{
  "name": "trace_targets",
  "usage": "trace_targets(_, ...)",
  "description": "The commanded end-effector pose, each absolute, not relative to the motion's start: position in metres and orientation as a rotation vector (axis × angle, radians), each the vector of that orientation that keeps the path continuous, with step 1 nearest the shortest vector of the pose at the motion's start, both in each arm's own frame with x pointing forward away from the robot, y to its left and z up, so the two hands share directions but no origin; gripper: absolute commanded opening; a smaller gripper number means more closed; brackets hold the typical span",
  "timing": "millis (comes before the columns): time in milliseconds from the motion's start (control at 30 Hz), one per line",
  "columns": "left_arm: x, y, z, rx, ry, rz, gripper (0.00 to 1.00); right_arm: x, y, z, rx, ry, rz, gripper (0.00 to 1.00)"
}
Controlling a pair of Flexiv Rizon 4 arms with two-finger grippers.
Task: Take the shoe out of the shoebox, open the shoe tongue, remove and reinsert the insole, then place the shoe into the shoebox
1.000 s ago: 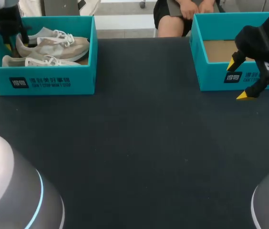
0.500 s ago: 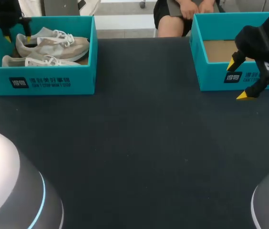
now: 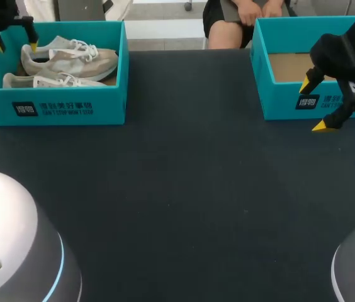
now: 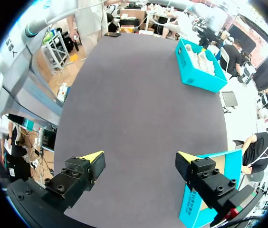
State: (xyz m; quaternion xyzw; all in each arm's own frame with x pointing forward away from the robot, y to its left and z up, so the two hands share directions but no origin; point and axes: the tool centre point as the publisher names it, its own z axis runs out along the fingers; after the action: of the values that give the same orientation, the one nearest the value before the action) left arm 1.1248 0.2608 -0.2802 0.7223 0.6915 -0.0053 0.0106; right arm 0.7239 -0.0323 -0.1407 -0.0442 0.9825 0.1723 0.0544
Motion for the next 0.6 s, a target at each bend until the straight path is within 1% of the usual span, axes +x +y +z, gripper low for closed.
trace_targets(33,1.105,0.259,-0.279,2.201,2.111,0.096,1.00,0.726,-0.031,-0.141,-0.134,2.989,0.520,1.00)
trace_targets(333,1.105,0.259,-0.279,2.201,2.111,0.096,1.00,0.726,-0.031,-0.141,-0.134,2.989,0.520,1.00)
trace_targets(500,1.073,0.262,-0.278,2.206,2.165,0.063,1.00,0.726,-0.031,-0.141,-0.134,2.989,0.520,1.00)
trace_targets(600,1.061,0.270,-0.277,2.168,2.206,0.110,1.00,0.726,-0.031,-0.141,-0.134,2.989,0.520,1.00)
